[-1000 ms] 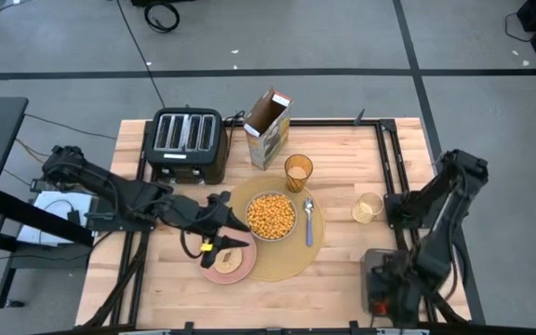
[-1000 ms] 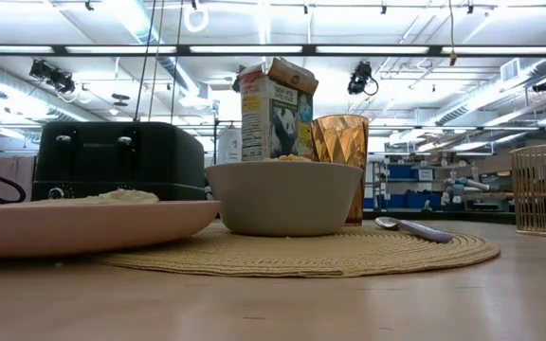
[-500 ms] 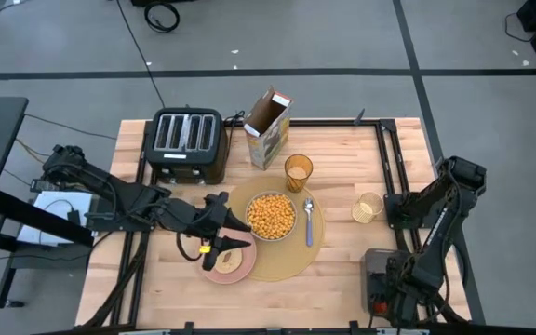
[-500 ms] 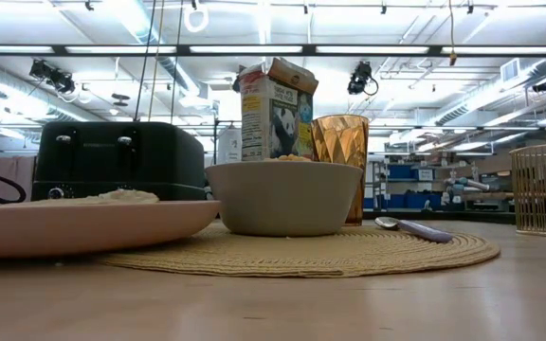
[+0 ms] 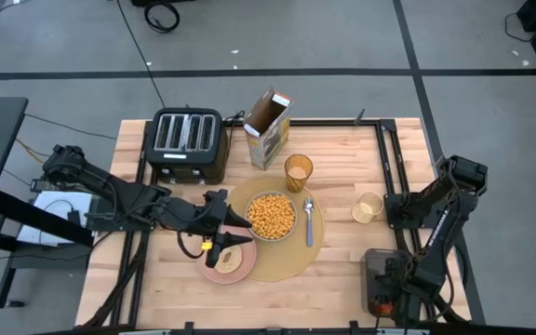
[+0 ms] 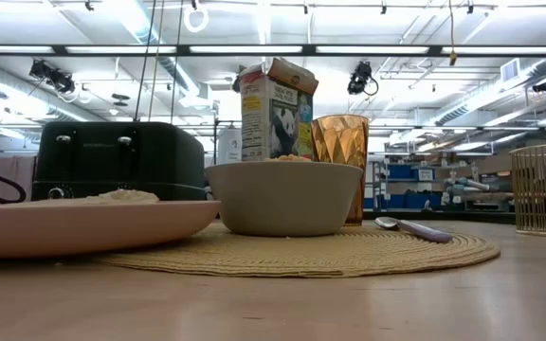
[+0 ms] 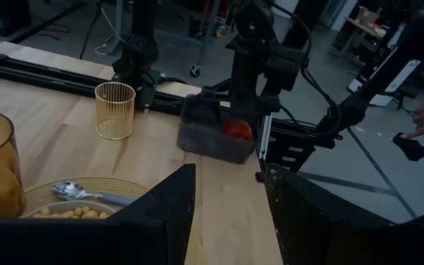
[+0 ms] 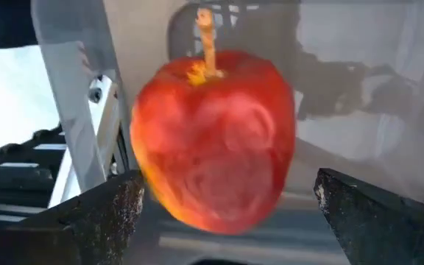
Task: Arrange a breakfast setting
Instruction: Put the apple on the brown placemat, then return to Home Position
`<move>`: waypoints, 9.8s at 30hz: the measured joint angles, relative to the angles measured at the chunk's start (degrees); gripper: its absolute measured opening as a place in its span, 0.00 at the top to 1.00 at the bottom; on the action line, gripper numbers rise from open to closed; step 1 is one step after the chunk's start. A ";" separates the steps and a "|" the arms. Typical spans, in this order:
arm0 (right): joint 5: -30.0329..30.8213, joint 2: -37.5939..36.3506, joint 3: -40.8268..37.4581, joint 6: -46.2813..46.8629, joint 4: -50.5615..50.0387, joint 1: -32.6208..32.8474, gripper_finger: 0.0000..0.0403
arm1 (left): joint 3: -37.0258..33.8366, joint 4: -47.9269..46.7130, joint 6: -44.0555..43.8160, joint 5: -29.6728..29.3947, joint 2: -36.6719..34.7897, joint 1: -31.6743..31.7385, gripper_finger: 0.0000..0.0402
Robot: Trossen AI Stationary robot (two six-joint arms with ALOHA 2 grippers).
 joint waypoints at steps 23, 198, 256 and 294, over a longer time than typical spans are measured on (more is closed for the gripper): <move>7.28 0.00 -9.67 -6.88 8.73 -0.02 0.07 | 0.00 0.02 -1.46 0.00 0.00 0.00 0.57; 36.97 -2.19 19.18 -32.94 43.01 -38.07 0.03 | -38.38 37.63 5.29 -10.68 7.60 24.61 0.95; 29.53 -2.23 19.18 -30.07 43.43 -38.01 0.03 | -38.36 35.45 7.56 -13.90 6.52 24.13 0.59; 20.53 -33.70 -9.42 -71.06 48.43 -54.16 0.83 | -38.32 41.97 5.33 1.54 -24.12 12.06 0.90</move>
